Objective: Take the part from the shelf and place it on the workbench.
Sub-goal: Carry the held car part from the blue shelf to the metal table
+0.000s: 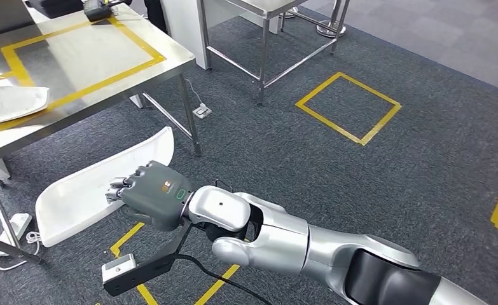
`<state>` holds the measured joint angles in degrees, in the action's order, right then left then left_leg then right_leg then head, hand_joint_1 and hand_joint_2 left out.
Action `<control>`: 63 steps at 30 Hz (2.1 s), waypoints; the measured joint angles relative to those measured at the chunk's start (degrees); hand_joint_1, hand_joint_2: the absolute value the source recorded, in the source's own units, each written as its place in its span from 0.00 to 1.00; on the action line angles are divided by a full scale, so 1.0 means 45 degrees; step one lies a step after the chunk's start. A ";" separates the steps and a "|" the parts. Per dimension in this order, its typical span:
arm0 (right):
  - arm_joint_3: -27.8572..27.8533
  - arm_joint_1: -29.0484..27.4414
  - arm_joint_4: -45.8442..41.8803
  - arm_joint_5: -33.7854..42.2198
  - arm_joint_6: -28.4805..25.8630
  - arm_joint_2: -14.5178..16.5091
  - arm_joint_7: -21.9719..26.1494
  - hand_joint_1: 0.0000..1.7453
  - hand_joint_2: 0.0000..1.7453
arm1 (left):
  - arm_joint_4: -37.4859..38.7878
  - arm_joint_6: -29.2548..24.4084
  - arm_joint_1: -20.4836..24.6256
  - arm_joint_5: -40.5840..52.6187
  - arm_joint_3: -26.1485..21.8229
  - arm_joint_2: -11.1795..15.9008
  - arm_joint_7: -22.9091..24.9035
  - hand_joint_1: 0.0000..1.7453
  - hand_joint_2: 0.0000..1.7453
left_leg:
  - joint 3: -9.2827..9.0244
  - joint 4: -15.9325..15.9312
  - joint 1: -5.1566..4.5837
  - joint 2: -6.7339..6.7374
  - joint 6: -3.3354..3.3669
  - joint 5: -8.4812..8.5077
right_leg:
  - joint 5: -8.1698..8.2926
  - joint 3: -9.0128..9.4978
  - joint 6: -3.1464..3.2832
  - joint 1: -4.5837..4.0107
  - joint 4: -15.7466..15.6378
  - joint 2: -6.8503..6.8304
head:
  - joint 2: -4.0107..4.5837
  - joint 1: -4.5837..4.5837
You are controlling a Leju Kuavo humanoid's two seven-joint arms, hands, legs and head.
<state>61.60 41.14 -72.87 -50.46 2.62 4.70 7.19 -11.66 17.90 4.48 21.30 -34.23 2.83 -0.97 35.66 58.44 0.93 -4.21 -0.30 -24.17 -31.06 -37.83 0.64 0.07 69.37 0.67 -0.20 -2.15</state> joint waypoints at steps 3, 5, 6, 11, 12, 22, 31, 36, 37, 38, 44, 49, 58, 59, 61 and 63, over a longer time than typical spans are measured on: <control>-0.0080 0.0019 -0.0256 -0.0045 0.0084 -0.0002 -0.0001 1.00 1.00 | -0.0001 0.0000 0.0034 -0.0078 -0.0052 -0.0021 -0.0006 0.00 1.00 | 0.0082 0.0020 0.0007 -0.0480 -0.0173 0.0068 | 0.0735 0.0970 0.0144 -0.0001 -0.2098 0.0683 | 0.0000 -0.0022; -0.0120 0.0028 -0.0390 -0.0061 0.0141 -0.0004 -0.0016 1.00 1.00 | 0.0001 0.0000 0.0018 -0.0181 -0.0124 -0.0021 -0.0011 0.00 1.00 | 0.0163 -0.0033 0.0048 -0.0745 -0.0365 0.0142 | 0.0748 0.1034 0.0178 -0.0039 -0.2273 0.0576 | -0.0001 -0.0039; -0.0140 0.0032 -0.0451 -0.0070 0.0155 -0.0002 -0.0024 1.00 1.00 | 0.0005 0.0001 -0.0008 -0.0217 -0.0160 -0.0016 -0.0013 0.00 1.00 | 0.0210 -0.0042 0.0073 -0.0759 -0.0441 0.0165 | 0.0794 0.1064 0.0236 -0.0026 -0.2325 0.0418 | -0.0001 -0.0049; -0.0241 0.0028 -0.0606 -0.0089 0.0181 -0.0034 -0.0035 1.00 1.00 | 0.0017 -0.0005 0.0047 -0.0240 -0.0265 -0.0002 -0.0013 0.00 1.00 | 0.1351 0.2474 0.0026 0.0682 -0.0679 -0.1254 | 0.0942 0.1147 0.0510 0.0004 -0.2521 -0.0414 | 0.0000 0.0147; -0.0243 0.0011 -0.0608 -0.0089 0.0186 -0.0051 -0.0035 1.00 1.00 | 0.0017 -0.0004 0.0064 -0.0234 -0.0277 0.0000 -0.0006 0.00 1.00 | 0.1592 0.3088 0.0040 0.0768 -0.0720 -0.1478 | 0.0934 0.1140 0.0515 -0.0006 -0.2517 -0.0602 | 0.0000 0.0148; -0.0454 0.0073 -0.0880 -0.0091 0.0104 -0.0062 -0.0050 1.00 1.00 | 0.0016 -0.0001 0.0108 -0.0140 -0.0284 0.0023 0.0093 0.00 1.00 | -0.0166 0.0020 -0.0076 0.1403 -0.0166 -0.0187 | 0.0625 0.1167 0.0047 -0.0121 -0.2283 -0.1725 | 0.0000 0.0137; -0.0661 0.0163 -0.0951 0.0150 -0.0039 -0.0074 -0.0205 1.00 1.00 | 0.0022 -0.0004 0.0134 -0.0102 -0.0295 0.0010 0.0137 0.00 1.00 | -0.0048 0.0055 0.0007 0.0333 0.0032 -0.0054 | 0.0171 0.0233 -0.0052 0.0006 -0.0431 -0.0148 | 0.0000 0.0029; -0.0752 0.0256 -0.0951 0.0252 -0.0074 0.0028 -0.0171 1.00 1.00 | 0.0018 -0.0002 0.0126 -0.0091 -0.0300 0.0012 0.0140 0.00 1.00 | 0.0046 0.0091 -0.0056 0.0215 -0.0095 -0.0070 | 0.0784 0.0974 0.0022 -0.0027 -0.2277 -0.0008 | 0.0000 0.0024; -0.0758 0.0259 -0.0951 0.0262 -0.0080 0.0041 -0.0169 1.00 1.00 | 0.0018 -0.0001 0.0129 -0.0084 -0.0300 0.0011 0.0139 0.00 1.00 | 0.0038 0.0070 -0.0058 0.0228 -0.0065 -0.0063 | 0.0805 0.0965 0.0021 -0.0033 -0.2290 -0.0008 | 0.0000 0.0035; -0.0763 0.0264 -0.0951 0.0267 -0.0084 0.0049 -0.0166 1.00 1.00 | 0.0018 -0.0001 0.0134 -0.0073 -0.0300 0.0008 0.0137 0.00 1.00 | 0.0021 0.0026 -0.0052 0.0237 -0.0045 -0.0030 | 0.0817 0.0957 0.0040 -0.0040 -0.2284 -0.0007 | 0.0000 0.0040; -0.0775 0.0272 -0.0951 0.0298 -0.0089 0.0062 -0.0151 1.00 1.00 | 0.0015 0.0000 0.0141 0.0051 -0.0304 0.0044 0.0125 0.00 1.00 | -0.0016 -0.0066 -0.0061 0.0235 -0.0172 0.0067 | 0.0852 0.0938 0.0121 -0.0019 -0.2275 -0.0018 | -0.0001 0.0061; -0.0775 0.0334 -0.0943 0.0300 -0.0097 0.0087 -0.0149 1.00 1.00 | 0.0001 0.0000 0.0146 0.0072 -0.0305 0.0085 0.0067 0.00 1.00 | 0.0014 -0.0110 -0.0118 0.0243 -0.0057 -0.0014 | 0.0905 0.0978 0.0032 0.0027 -0.2260 -0.0024 | 0.0000 0.0067; -0.0777 0.0434 -0.0870 0.0300 -0.0160 0.0128 -0.0131 1.00 1.00 | 0.0007 0.0000 0.0119 0.0060 -0.0359 0.0095 0.0058 0.00 1.00 | -0.0391 -0.0243 0.0078 0.0218 0.0078 -0.0244 | -0.0425 -0.0754 -0.0491 0.0204 0.1000 -0.0054 | 0.0000 -0.0047; -0.0776 0.0431 -0.0855 0.0300 -0.0162 0.0129 -0.0131 1.00 1.00 | 0.0010 0.0000 0.0114 0.0058 -0.0368 0.0090 0.0056 0.00 1.00 | -0.0408 -0.0175 0.0124 0.0208 0.0002 -0.0306 | -0.0086 -0.0609 -0.0553 0.0247 0.0574 -0.0058 | 0.0000 -0.0048; -0.0775 0.0437 -0.0842 0.0300 -0.0165 0.0130 -0.0123 1.00 1.00 | 0.0012 0.0000 0.0113 0.0057 -0.0374 0.0081 0.0050 0.00 1.00 | -0.0448 -0.0004 0.0227 0.0175 -0.0205 -0.0478 | 0.0766 0.0074 -0.0661 0.0325 -0.0987 -0.0018 | 0.0000 -0.0051; -0.0770 0.0451 -0.0824 0.0300 -0.0175 0.0131 -0.0103 1.00 1.00 | 0.0011 0.0000 0.0127 0.0057 -0.0380 0.0087 0.0047 0.00 1.00 | -0.0434 0.0135 0.0261 0.0139 -0.0439 -0.0642 | 0.0846 0.0435 -0.0531 0.0306 -0.1888 0.0051 | 0.0000 -0.0084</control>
<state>58.14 43.17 -76.58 -49.11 1.84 5.29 6.73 -11.61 17.90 5.05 21.56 -35.94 3.22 -0.75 33.71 59.04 2.10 -3.58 -2.28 -27.06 -27.26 -35.87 -1.75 1.44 60.87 0.90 -0.20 -2.52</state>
